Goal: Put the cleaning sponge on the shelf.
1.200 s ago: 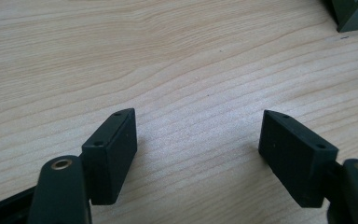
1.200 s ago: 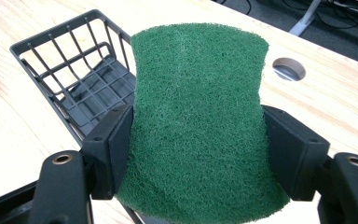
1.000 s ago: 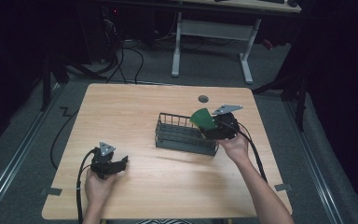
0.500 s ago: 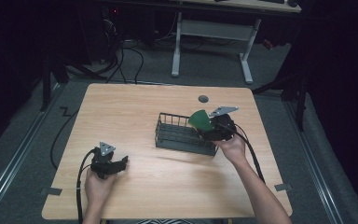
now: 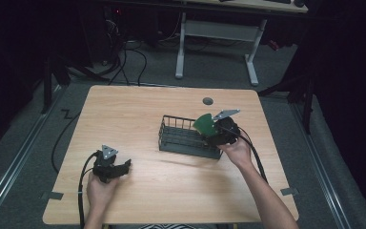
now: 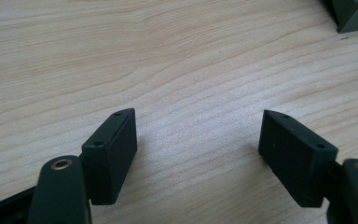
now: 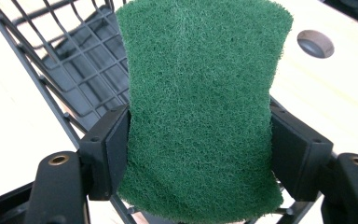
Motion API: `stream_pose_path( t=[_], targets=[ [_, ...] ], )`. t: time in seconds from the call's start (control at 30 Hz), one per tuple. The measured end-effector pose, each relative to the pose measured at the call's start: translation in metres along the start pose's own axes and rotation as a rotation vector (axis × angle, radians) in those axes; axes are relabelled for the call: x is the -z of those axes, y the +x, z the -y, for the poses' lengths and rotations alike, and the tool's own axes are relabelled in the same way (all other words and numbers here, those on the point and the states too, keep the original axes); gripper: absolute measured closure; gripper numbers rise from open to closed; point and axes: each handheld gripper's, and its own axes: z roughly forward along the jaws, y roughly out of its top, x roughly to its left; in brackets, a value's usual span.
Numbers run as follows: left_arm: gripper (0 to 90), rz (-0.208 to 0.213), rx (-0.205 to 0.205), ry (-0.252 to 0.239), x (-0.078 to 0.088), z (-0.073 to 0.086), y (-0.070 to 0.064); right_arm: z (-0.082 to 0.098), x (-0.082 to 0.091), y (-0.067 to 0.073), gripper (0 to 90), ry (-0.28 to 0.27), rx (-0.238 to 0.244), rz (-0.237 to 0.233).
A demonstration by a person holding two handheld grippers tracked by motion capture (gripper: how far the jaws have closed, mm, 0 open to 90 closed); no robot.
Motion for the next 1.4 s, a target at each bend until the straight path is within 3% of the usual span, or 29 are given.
stream_pose_path(
  t=[0.3,0.73,0.9,1.1,1.4],
  targets=[
    [28.3,0.002,-0.002,0.001,0.000,0.000,0.000,0.003,0.000,-0.002,26.5,-0.013,-0.025,-0.031],
    [28.6,0.003,-0.004,-0.001,-0.001,-0.001,0.000,0.003,0.003,-0.001,24.5,-0.015,-0.010,-0.037],
    [28.6,0.004,-0.006,-0.001,-0.001,-0.001,0.000,0.005,0.003,0.000,29.8,-0.025,-0.008,-0.035],
    [28.5,0.005,-0.006,-0.001,-0.001,0.000,0.000,0.007,0.004,-0.001,31.0,-0.071,-0.047,-0.046],
    [28.4,0.005,-0.008,-0.001,-0.001,-0.001,0.000,0.011,0.030,-0.009,34.2,-0.146,-0.112,-0.016]
  ],
)
